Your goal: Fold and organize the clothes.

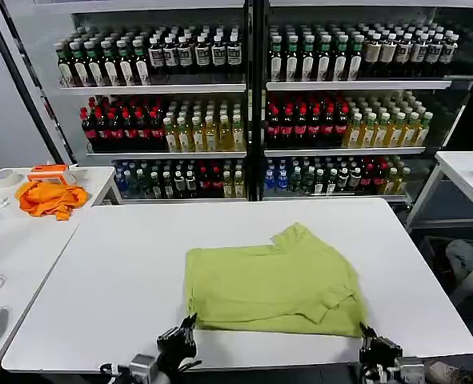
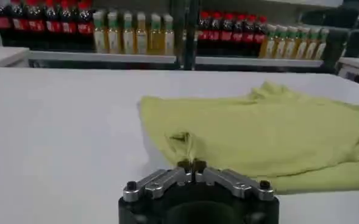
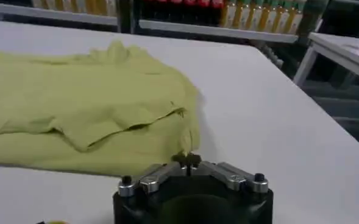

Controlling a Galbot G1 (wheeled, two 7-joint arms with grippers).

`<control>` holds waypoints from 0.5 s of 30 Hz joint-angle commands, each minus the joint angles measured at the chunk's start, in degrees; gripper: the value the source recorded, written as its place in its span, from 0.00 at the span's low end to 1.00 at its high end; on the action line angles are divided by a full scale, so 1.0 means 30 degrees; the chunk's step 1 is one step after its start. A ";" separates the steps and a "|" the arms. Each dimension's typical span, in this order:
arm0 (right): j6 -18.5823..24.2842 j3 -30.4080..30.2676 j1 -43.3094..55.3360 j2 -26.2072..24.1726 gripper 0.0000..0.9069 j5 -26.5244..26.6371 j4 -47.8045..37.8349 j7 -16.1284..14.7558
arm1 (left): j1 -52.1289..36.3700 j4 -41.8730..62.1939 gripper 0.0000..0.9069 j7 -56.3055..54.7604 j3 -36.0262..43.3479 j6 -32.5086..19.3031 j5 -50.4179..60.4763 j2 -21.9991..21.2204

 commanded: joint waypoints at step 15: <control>0.0097 -0.0281 0.5998 -0.1013 1.00 0.2630 -0.1468 0.1384 | -0.4091 0.1677 1.00 -0.0228 -0.1570 0.0495 -0.2238 0.1513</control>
